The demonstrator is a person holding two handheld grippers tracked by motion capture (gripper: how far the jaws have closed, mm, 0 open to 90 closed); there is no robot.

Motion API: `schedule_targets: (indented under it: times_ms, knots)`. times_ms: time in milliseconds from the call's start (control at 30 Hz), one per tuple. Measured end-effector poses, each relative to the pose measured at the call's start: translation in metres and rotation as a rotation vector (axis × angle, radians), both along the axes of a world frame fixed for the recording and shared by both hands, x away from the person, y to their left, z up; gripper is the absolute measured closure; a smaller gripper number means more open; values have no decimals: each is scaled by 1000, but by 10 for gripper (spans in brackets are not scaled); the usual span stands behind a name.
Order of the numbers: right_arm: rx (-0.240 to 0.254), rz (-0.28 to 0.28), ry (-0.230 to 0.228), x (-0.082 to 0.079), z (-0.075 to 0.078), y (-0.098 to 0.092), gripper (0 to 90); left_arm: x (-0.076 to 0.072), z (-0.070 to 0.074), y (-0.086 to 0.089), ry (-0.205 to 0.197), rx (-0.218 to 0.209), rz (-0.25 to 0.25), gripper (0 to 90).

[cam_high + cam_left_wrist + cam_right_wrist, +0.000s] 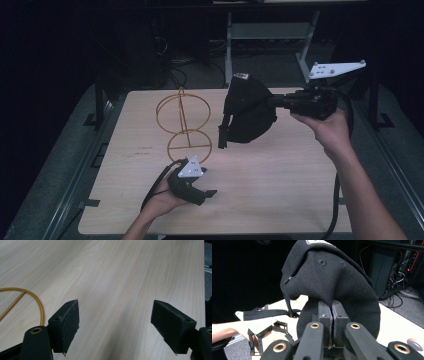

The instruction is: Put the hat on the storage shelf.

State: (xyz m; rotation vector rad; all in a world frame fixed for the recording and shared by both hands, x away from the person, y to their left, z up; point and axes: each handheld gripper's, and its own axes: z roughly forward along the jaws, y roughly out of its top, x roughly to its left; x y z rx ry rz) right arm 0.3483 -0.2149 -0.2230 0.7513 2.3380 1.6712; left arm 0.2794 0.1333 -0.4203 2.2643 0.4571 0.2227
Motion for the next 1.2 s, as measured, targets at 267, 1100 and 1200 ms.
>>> schedule_targets:
  times_ms: [267,1100,1200]
  knots:
    - [4,33,-17,8,14,18,879,0,-1,1,10,-7,9,227]
    - [-13,153,-17,48,45,99,880,4,3,5,9,-29,11,228]
    - [-13,160,-13,53,48,109,879,4,2,4,13,-27,7,229]
